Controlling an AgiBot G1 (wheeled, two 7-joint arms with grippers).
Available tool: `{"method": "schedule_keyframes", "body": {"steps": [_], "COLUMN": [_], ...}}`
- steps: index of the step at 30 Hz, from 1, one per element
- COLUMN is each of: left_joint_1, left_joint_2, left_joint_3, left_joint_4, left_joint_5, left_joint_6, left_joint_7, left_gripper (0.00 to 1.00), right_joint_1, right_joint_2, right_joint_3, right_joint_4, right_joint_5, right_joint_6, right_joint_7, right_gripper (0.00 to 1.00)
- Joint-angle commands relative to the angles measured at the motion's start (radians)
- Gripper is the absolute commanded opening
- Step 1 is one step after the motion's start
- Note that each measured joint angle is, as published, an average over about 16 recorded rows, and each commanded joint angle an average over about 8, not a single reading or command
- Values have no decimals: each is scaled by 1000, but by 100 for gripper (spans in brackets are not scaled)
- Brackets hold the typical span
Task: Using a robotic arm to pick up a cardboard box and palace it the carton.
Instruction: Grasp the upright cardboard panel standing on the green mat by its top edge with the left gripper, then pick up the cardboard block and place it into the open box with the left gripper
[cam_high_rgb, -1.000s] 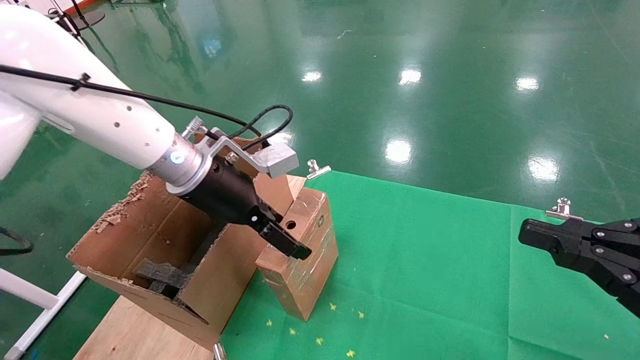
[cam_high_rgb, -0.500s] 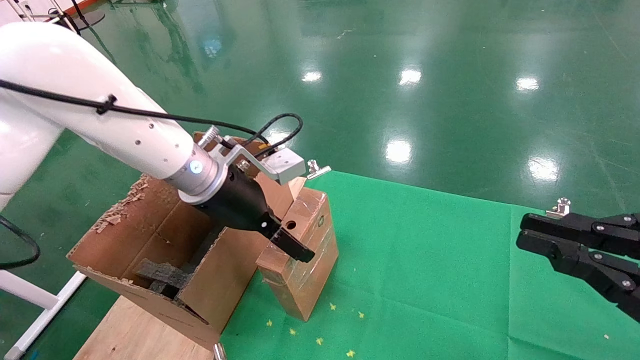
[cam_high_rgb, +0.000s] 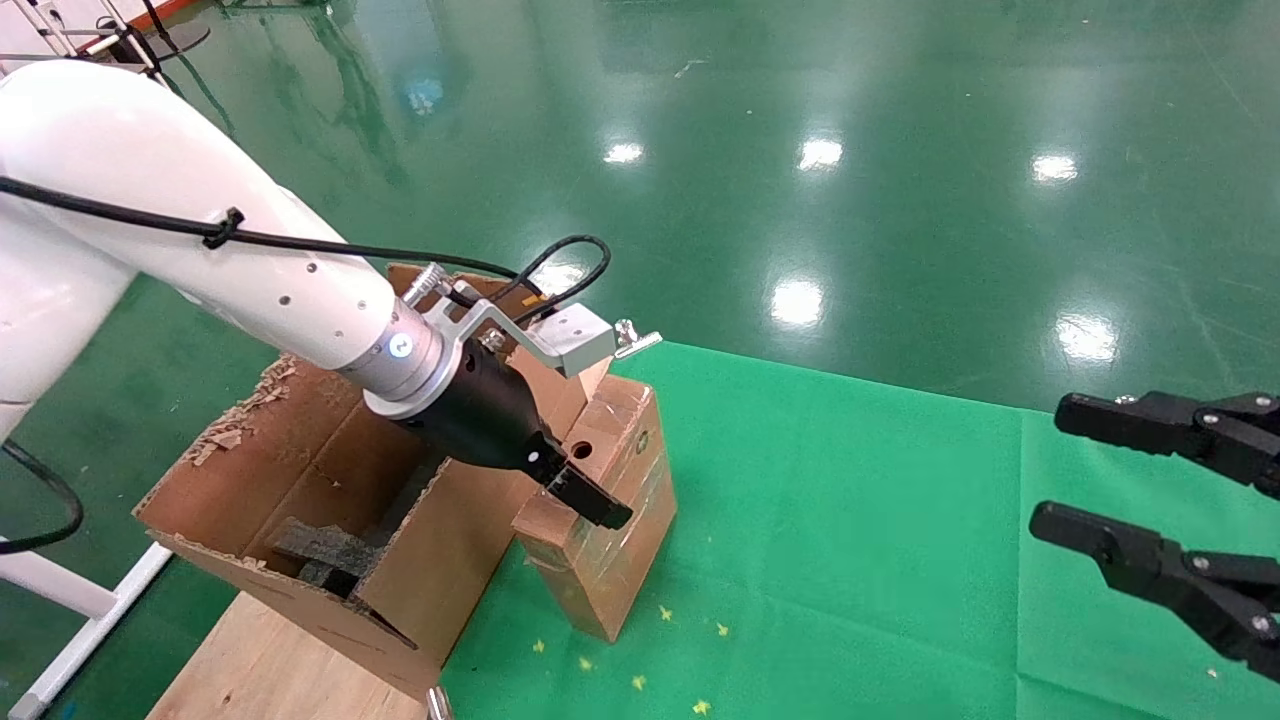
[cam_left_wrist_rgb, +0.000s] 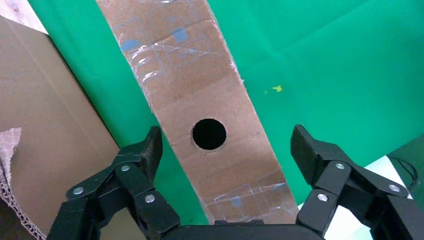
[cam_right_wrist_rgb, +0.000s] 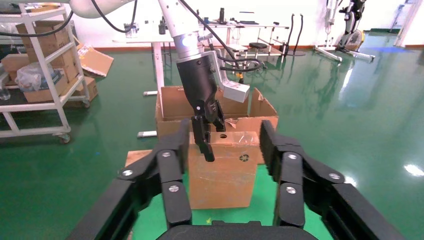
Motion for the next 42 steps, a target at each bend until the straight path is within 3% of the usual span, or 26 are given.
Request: {"method": "schedule_keyframes", "body": {"steps": [1, 30, 42], "left_joint_1": [0, -10, -168], "left_joint_2": [0, -7, -133], "left_joint_3": [-1, -11, -154], "left_joint_4": [2, 11, 145], "left_joint_5": [-1, -15, -148], "left_joint_6": [0, 5, -13], "left_joint_7": [2, 11, 159], "left_gripper": [0, 0, 0], "right_joint_1": [0, 0, 0], "right_joint_2": [0, 0, 0], "right_joint_3": [0, 0, 0], "right_joint_4": [0, 0, 0], "right_joint_5": [0, 0, 0], "right_joint_6": [0, 0, 0], "right_joint_7": [0, 0, 0], "right_gripper": [100, 100, 100]}}
